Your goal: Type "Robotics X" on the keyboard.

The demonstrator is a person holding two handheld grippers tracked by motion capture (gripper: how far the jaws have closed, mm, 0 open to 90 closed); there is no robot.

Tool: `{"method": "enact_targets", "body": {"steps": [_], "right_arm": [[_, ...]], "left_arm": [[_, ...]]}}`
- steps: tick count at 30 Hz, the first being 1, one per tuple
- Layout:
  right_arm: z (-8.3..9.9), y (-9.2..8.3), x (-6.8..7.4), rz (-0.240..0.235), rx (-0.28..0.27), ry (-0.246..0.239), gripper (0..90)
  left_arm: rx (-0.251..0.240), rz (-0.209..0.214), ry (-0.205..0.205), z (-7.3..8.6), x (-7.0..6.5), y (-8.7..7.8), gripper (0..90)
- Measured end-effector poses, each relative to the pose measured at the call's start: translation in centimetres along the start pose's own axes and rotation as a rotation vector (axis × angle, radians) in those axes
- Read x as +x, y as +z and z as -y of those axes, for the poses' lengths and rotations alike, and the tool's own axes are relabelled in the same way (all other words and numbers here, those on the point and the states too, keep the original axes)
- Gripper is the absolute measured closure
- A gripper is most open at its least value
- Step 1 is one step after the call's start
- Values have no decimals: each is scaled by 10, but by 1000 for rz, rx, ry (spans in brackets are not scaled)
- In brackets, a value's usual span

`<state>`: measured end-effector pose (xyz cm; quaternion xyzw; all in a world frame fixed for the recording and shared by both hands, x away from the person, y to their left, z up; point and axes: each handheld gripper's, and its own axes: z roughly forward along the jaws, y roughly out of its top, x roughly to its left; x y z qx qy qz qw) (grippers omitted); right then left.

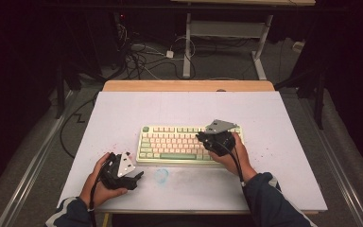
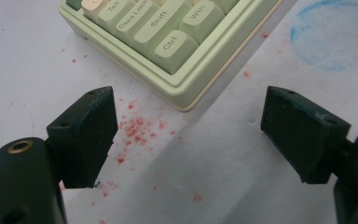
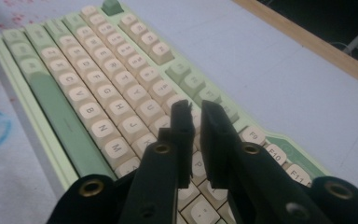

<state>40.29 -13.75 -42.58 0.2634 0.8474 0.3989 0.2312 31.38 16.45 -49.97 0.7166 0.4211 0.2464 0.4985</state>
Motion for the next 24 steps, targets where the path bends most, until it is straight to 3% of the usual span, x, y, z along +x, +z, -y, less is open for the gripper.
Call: {"method": "enact_targets", "body": {"steps": [8, 11, 18, 24], "right_arm": [[2, -26, 1, 28, -97, -27, 514], [5, -35, 4, 65, -113, -52, 421], [17, -54, 3, 128, -142, -48, 308], [29, -69, 3, 172, -160, -37, 263]], "left_arm": [[6, -2, 6, 0, 1, 0, 173], [4, -4, 5, 0, 1, 0, 173], [3, -9, 8, 0, 2, 0, 173], [-4, -17, 6, -1, 3, -1, 173]]}}
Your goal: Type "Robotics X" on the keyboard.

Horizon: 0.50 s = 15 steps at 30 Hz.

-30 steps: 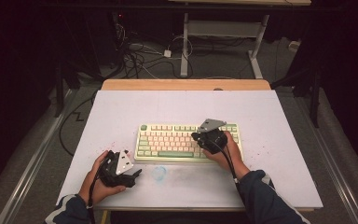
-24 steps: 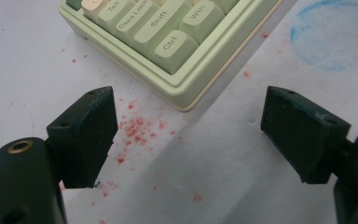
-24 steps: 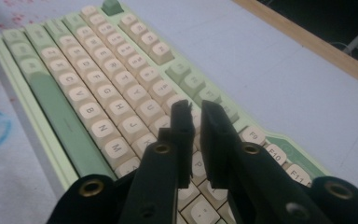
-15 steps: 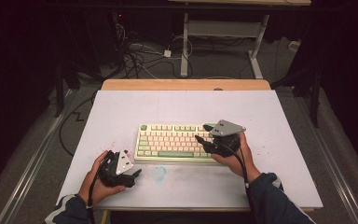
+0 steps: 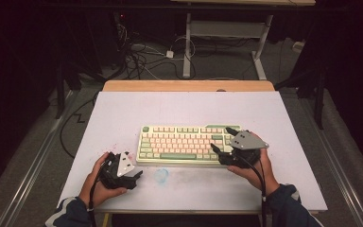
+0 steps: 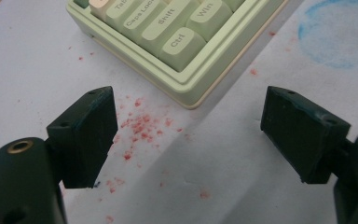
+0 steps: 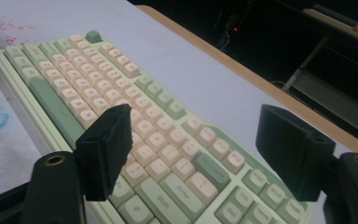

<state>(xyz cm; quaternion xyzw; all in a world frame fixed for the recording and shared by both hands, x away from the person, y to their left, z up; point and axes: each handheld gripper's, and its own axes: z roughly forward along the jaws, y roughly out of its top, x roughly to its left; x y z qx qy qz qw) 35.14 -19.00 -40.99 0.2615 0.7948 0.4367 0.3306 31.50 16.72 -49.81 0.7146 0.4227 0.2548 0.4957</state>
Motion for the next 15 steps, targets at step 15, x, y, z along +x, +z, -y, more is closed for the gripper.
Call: {"method": "enact_targets", "body": {"steps": [15], "right_arm": [[41, -34, 1, 33, 21, 44, 234]], "left_arm": [[-26, -35, -24, -13, 6, -7, 343]]}}
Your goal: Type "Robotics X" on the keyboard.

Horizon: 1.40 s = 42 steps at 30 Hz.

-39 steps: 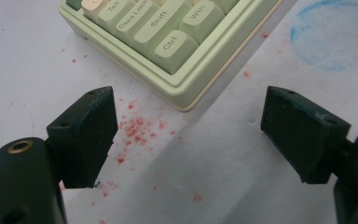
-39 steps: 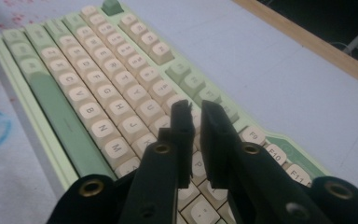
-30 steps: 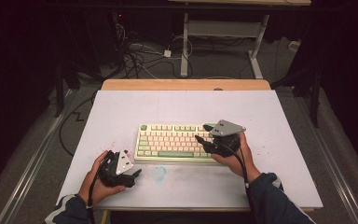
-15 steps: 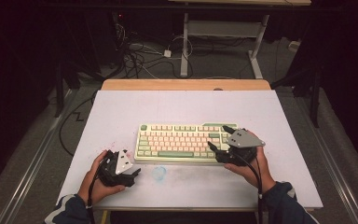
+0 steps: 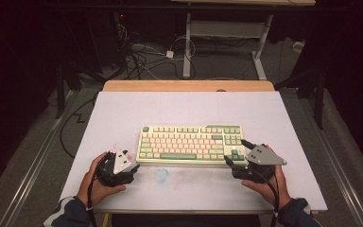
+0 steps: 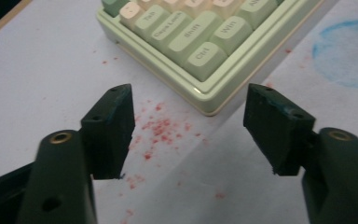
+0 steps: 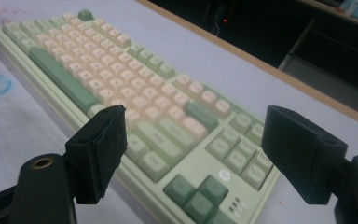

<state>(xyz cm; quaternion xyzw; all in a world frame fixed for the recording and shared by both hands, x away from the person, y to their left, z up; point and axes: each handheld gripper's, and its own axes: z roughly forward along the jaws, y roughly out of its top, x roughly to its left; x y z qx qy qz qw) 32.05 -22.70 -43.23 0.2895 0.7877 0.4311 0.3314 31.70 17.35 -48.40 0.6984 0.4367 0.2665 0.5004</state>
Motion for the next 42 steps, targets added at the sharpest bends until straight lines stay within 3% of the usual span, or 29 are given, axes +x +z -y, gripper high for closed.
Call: {"method": "enact_targets", "body": {"steps": [2, 4, 9, 14, 19, 28, 33, 35, 42], "right_arm": [[6, -3, 2, 5, 11, -2, 235], [12, -6, 4, 8, 22, -4, 239], [21, -12, 9, 5, 53, -20, 241], [25, -16, 7, 14, 67, -24, 242], [26, -13, 7, 10, 67, -24, 243], [26, -10, 9, 6, 82, -35, 245], [26, -8, 10, 4, 87, -39, 246], [27, -7, 10, 3, 93, -41, 246], [29, -6, 11, -3, 103, -41, 248]], "left_arm": [[-14, -10, -24, -4, 1, -1, 397], [-24, 11, -56, -8, 2, -4, 463], [-4, -2, -91, -18, 6, -6, 722], [5, 27, -97, -25, 6, -7, 871], [26, 50, -91, -33, 2, -2, 874], [59, 86, -60, -52, -14, 22, 874], [59, 129, -36, -67, -31, 41, 874], [67, 140, -14, -70, -38, 51, 874], [104, 161, 3, -74, -53, 80, 874]]}}
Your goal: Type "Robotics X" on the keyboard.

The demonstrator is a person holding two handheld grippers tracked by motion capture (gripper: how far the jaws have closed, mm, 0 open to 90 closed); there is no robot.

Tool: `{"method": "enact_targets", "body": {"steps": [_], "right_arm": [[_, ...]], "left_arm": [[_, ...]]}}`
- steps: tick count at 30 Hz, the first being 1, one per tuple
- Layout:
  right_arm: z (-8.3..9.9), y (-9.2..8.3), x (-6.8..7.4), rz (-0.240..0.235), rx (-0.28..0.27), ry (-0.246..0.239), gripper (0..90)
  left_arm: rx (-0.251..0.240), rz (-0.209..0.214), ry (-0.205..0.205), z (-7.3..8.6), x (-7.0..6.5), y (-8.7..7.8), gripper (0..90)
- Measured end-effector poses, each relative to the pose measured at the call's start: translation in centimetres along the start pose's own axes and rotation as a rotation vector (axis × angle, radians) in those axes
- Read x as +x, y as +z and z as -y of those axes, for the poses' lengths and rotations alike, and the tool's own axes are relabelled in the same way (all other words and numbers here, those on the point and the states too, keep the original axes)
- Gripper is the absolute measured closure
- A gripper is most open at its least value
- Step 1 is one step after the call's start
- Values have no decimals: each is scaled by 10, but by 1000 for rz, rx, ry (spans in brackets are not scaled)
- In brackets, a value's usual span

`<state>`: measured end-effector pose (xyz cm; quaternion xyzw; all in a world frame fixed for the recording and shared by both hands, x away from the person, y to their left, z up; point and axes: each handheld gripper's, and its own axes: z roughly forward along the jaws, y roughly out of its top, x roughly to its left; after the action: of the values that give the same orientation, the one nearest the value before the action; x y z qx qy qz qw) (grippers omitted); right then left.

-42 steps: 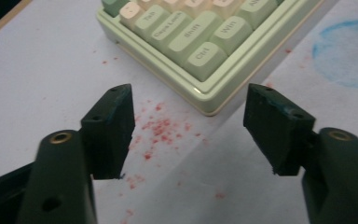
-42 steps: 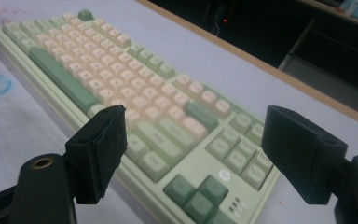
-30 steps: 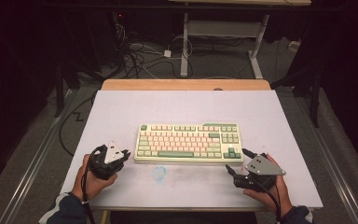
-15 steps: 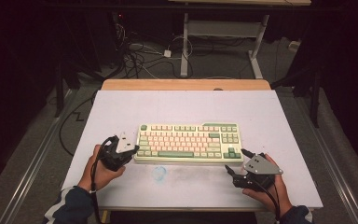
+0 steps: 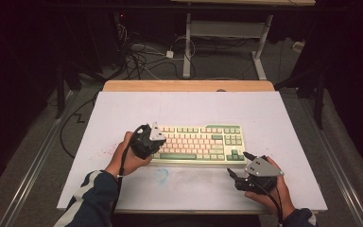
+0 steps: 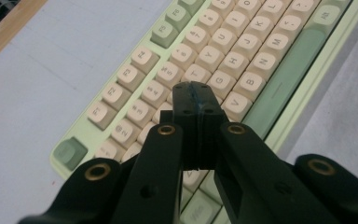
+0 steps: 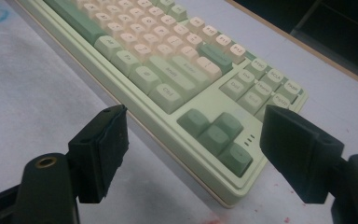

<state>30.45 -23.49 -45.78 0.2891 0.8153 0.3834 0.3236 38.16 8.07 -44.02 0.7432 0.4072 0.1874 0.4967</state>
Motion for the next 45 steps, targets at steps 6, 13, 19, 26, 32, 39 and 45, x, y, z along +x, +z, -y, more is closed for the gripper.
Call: {"method": "enact_targets", "body": {"steps": [6, 13, 19, 26, 32, 39, 45], "right_arm": [[0, 0, 0, 0, 3, -4, 249], [1, 2, 1, -8, 15, -8, 250], [2, 2, 1, -13, 19, -10, 252], [2, 4, 2, -18, 28, -17, 253], [2, 2, 1, -15, 20, -11, 253], [2, 1, 0, -7, 21, -7, 253], [2, 0, -2, -4, 18, 0, 256]], "left_arm": [[24, 13, 1, -3, -5, 18, 874], [54, 15, 1, -4, -7, 37, 873], [77, 5, 17, -2, -10, 48, 873], [96, -14, 29, 1, -10, 56, 872], [45, 0, 25, -5, -9, 47, 842], [-31, 12, 27, -9, -9, 33, 615], [-114, 0, 50, -12, -8, 16, 366]]}}
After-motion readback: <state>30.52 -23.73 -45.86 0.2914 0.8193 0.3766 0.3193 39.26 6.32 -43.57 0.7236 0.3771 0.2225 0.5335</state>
